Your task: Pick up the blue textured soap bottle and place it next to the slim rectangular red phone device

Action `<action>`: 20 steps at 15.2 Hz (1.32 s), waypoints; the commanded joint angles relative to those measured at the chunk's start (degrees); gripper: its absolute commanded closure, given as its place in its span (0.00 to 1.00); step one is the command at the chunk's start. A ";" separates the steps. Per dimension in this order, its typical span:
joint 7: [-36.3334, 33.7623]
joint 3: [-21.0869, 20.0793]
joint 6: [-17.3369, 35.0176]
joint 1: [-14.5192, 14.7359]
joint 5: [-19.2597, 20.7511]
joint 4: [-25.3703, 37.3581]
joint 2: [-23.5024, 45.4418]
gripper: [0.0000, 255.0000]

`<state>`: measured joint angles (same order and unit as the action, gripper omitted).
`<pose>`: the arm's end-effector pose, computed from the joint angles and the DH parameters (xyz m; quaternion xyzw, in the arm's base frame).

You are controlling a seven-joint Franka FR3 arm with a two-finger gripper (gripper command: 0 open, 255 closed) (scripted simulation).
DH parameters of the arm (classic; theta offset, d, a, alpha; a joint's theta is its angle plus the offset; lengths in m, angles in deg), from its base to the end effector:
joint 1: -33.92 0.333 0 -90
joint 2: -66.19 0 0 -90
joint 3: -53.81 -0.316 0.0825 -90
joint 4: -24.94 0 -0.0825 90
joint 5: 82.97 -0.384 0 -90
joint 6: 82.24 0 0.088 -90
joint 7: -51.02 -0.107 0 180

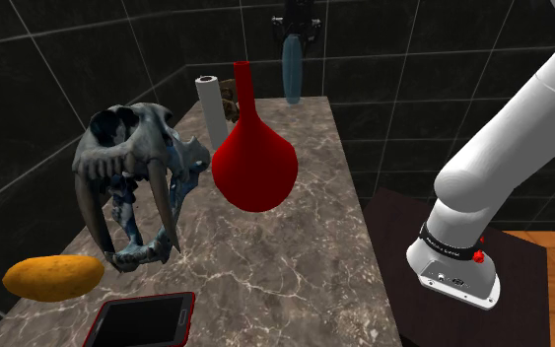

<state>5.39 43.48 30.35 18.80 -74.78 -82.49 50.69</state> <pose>0.5016 -0.0389 0.6586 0.8934 -0.4025 0.1978 0.0265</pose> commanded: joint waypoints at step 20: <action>-20.87 -15.99 -11.43 9.43 -6.44 -12.99 -22.05 1.00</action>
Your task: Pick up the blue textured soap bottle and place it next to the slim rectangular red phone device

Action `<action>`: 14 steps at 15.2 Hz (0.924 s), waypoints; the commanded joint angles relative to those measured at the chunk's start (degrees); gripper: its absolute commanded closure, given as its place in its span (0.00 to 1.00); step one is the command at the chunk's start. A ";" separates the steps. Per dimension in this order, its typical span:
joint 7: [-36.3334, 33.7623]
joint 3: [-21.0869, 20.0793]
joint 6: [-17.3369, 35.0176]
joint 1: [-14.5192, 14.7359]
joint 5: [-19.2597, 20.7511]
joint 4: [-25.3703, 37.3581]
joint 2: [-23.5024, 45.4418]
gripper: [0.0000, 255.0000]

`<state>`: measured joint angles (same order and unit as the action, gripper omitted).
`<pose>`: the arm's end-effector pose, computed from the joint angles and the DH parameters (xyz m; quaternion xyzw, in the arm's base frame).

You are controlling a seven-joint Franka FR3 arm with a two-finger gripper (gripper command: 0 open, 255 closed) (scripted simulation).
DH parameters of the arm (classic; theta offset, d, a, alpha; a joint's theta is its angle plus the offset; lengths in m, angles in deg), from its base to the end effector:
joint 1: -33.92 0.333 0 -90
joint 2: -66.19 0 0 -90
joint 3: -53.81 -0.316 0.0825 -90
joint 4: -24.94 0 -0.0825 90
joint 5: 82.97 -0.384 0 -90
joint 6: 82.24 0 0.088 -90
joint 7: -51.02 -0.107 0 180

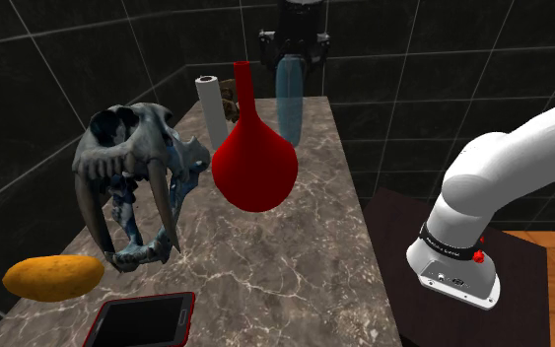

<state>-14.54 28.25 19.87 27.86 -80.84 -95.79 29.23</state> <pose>0.3484 0.1788 0.6561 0.8935 -0.4022 0.1978 0.0266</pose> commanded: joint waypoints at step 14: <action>-17.81 -16.59 -11.10 3.40 -6.20 8.34 -2.26 1.00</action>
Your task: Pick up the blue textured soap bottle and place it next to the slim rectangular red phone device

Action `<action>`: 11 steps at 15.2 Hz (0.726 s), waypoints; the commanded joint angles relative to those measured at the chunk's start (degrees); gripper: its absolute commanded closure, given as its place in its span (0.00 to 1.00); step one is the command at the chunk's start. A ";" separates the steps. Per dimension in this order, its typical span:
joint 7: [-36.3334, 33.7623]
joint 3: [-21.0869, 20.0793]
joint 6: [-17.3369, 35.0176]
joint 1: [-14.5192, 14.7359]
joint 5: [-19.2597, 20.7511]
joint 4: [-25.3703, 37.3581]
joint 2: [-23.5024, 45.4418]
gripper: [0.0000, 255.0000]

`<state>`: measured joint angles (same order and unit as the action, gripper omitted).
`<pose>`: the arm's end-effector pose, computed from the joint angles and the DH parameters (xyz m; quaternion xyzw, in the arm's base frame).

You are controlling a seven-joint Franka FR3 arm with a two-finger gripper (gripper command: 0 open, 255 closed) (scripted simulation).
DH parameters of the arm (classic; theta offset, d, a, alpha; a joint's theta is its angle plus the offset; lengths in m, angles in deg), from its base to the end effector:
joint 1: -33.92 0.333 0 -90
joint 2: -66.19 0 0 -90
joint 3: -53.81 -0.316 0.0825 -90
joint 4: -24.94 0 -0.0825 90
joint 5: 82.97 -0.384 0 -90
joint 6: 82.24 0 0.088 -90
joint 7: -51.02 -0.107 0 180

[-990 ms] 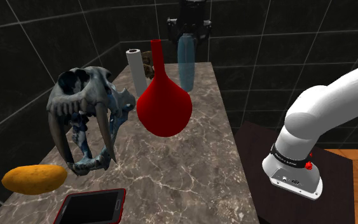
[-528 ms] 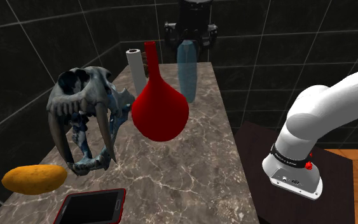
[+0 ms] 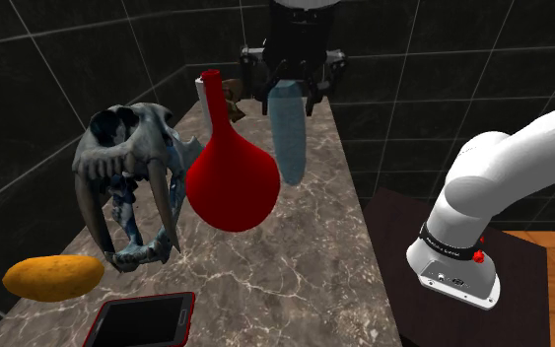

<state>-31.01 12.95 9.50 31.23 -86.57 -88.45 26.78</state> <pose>0.2421 0.3277 0.6583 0.8931 -0.4027 0.1987 0.0276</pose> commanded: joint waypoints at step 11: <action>-15.53 -19.01 -8.08 -5.34 -2.63 15.44 5.47 1.00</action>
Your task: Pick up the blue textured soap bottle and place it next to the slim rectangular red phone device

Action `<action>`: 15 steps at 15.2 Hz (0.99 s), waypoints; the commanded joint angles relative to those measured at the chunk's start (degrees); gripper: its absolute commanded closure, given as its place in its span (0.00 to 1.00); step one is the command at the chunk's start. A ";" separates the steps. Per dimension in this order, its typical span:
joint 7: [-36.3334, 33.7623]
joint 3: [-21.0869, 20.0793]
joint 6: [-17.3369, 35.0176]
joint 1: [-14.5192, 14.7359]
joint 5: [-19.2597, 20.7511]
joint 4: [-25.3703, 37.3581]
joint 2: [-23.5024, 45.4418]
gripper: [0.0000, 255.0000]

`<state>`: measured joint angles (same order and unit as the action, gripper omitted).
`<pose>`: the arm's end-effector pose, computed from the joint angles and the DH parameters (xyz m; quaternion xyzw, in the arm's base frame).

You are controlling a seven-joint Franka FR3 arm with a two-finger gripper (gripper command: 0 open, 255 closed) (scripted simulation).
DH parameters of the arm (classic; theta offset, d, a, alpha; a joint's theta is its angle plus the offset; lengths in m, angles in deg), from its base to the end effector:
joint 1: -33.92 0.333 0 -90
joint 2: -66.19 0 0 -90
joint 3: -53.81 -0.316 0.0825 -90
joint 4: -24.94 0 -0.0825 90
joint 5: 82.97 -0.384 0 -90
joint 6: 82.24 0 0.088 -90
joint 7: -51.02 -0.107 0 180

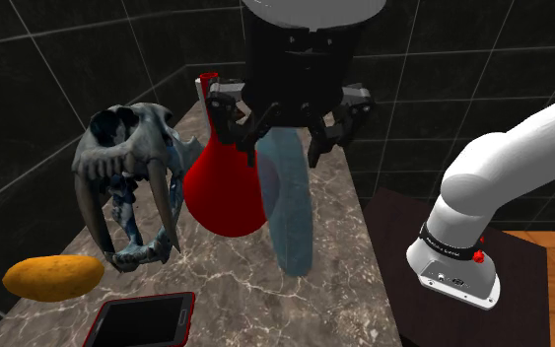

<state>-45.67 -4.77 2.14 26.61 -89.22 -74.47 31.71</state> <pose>0.1593 0.4440 0.6564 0.8933 -0.4024 0.1983 0.0271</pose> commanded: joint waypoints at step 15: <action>-1.86 -1.40 8.21 2.44 -2.55 -10.52 -2.77 1.00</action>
<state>-47.45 -5.91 10.16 29.12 -91.65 -84.56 28.84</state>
